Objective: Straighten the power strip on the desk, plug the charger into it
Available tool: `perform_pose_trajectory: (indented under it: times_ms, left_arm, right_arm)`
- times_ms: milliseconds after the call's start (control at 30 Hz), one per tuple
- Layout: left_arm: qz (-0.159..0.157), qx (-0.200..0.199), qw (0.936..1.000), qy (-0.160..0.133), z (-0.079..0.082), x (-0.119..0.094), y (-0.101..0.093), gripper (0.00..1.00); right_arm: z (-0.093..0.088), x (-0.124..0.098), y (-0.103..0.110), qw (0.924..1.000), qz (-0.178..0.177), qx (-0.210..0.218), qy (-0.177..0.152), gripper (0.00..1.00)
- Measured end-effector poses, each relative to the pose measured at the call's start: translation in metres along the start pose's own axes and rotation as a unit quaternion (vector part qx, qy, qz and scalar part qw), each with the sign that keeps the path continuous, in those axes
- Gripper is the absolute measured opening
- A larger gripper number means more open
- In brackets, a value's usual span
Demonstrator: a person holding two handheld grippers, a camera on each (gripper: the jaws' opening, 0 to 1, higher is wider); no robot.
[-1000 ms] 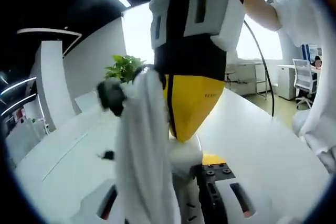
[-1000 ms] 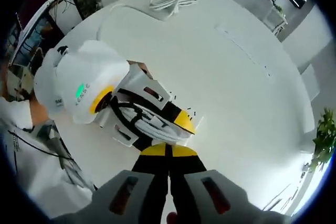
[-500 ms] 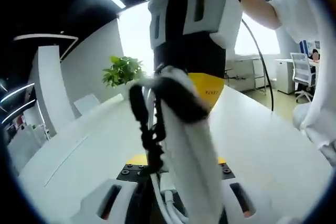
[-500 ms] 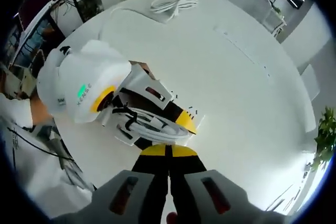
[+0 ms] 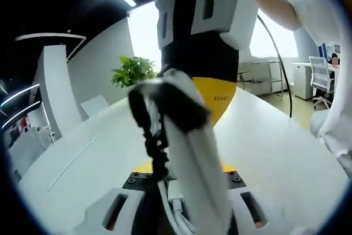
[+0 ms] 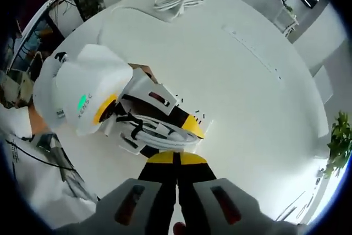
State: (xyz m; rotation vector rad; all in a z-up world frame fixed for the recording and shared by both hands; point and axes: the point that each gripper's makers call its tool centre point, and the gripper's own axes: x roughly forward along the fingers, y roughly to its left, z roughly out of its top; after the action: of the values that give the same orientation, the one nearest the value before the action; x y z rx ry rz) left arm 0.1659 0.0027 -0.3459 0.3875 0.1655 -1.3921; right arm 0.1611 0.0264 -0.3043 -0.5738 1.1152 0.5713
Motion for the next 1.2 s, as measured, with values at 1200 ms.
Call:
perform_pose_trajectory:
  times_ms: [1200]
  left_arm:
    - [0.012,0.016,0.9998,-0.006,0.003,0.002,0.001,0.32]
  right_arm:
    - [-0.003,-0.001,0.004,0.9967,0.052,-0.048,-0.04,0.01]
